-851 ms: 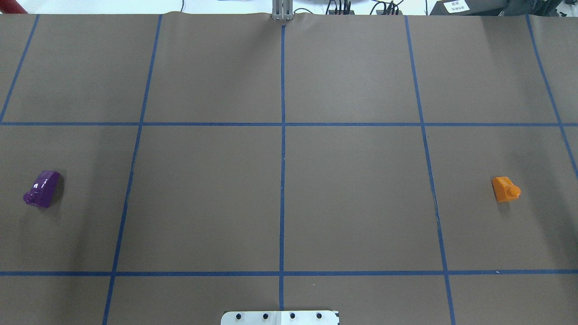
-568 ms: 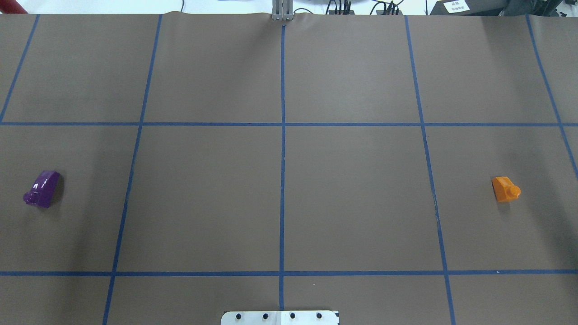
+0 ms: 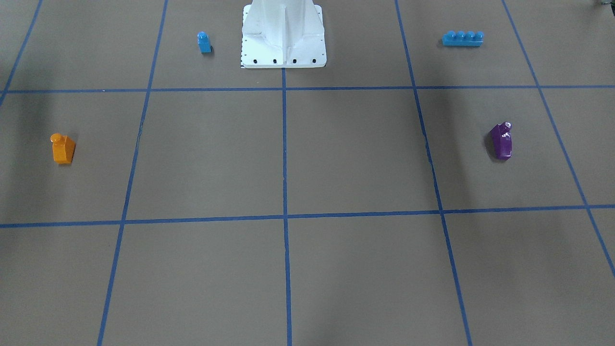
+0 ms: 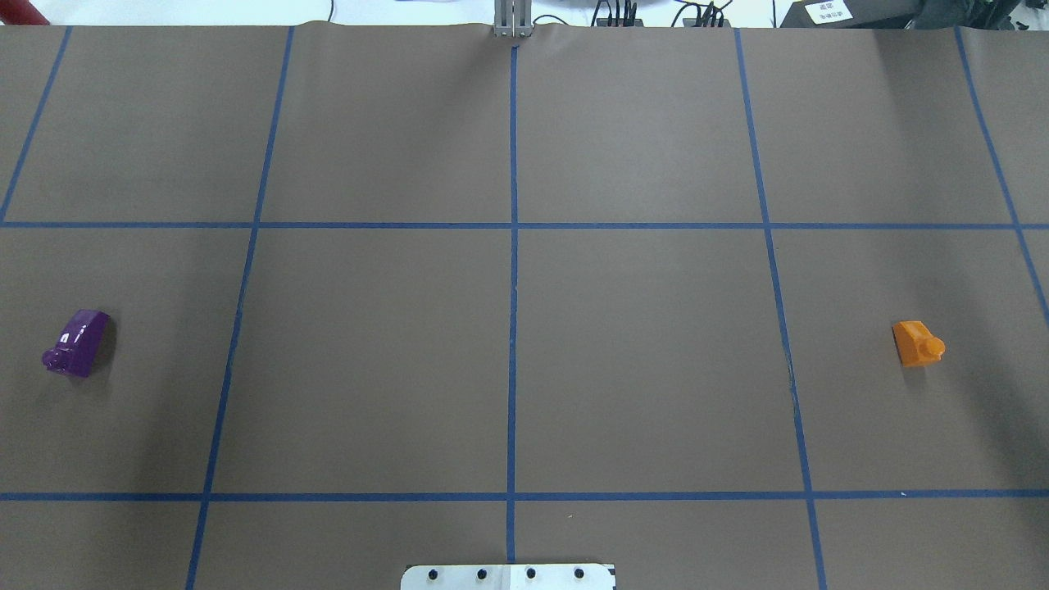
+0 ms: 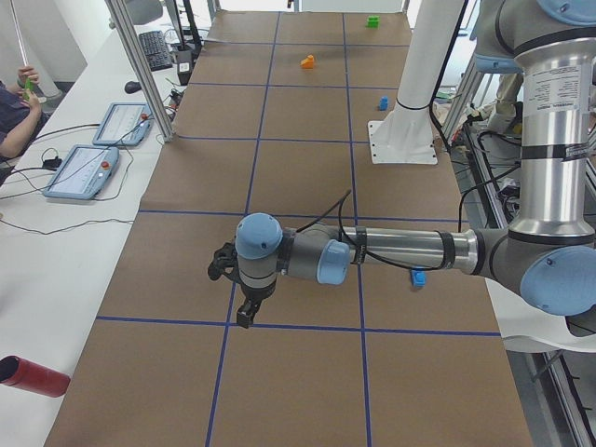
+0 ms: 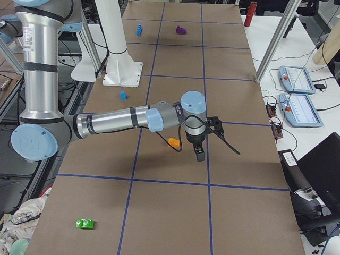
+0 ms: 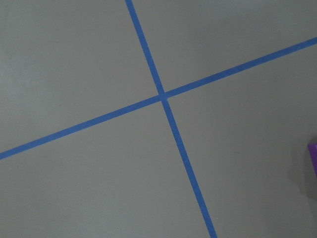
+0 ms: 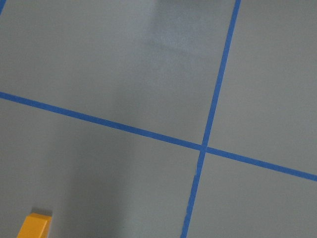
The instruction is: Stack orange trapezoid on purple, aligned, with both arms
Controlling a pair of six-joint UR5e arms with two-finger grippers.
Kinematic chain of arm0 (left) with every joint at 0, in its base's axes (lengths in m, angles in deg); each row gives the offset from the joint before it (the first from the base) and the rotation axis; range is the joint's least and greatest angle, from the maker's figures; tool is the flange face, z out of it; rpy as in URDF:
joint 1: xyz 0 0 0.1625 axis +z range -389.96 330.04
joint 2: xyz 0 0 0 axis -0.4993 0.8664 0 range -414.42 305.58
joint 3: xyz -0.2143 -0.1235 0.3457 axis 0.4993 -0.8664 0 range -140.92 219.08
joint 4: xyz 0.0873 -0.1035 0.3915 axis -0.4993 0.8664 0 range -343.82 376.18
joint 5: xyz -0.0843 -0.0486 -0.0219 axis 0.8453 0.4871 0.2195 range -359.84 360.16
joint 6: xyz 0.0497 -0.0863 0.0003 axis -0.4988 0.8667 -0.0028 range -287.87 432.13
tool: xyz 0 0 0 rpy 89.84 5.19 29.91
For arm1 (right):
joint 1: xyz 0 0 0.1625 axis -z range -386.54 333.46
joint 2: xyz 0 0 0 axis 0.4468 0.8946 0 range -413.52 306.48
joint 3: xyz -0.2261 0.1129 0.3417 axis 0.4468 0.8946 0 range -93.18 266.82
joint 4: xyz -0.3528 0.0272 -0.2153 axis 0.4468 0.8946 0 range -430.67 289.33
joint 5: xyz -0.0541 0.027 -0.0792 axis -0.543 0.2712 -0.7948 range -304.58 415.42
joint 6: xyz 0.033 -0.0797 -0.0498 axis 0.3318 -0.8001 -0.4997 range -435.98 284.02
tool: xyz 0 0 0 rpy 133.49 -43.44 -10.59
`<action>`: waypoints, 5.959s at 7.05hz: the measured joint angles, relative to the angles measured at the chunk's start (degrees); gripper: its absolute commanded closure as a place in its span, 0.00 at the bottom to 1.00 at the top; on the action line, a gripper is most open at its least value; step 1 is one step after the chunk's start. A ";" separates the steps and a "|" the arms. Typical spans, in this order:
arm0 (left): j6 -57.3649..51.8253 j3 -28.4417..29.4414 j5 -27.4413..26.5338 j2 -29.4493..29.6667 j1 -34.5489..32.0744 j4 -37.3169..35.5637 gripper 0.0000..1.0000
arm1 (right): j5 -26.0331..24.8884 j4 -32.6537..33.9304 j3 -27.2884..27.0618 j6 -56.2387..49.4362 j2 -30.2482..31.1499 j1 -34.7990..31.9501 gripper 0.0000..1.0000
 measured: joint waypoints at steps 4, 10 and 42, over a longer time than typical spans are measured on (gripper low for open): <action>9.57 0.24 1.59 0.82 2.03 9.65 0.00 | 1.69 -0.07 0.52 0.05 -0.67 0.46 0.00; 51.74 -0.40 -7.12 -3.92 28.33 31.37 0.00 | 4.13 -2.08 0.86 0.29 -0.55 2.41 0.00; 83.11 22.75 -28.38 59.72 61.62 -6.42 1.00 | 4.13 -2.08 1.13 0.37 -0.28 3.11 0.00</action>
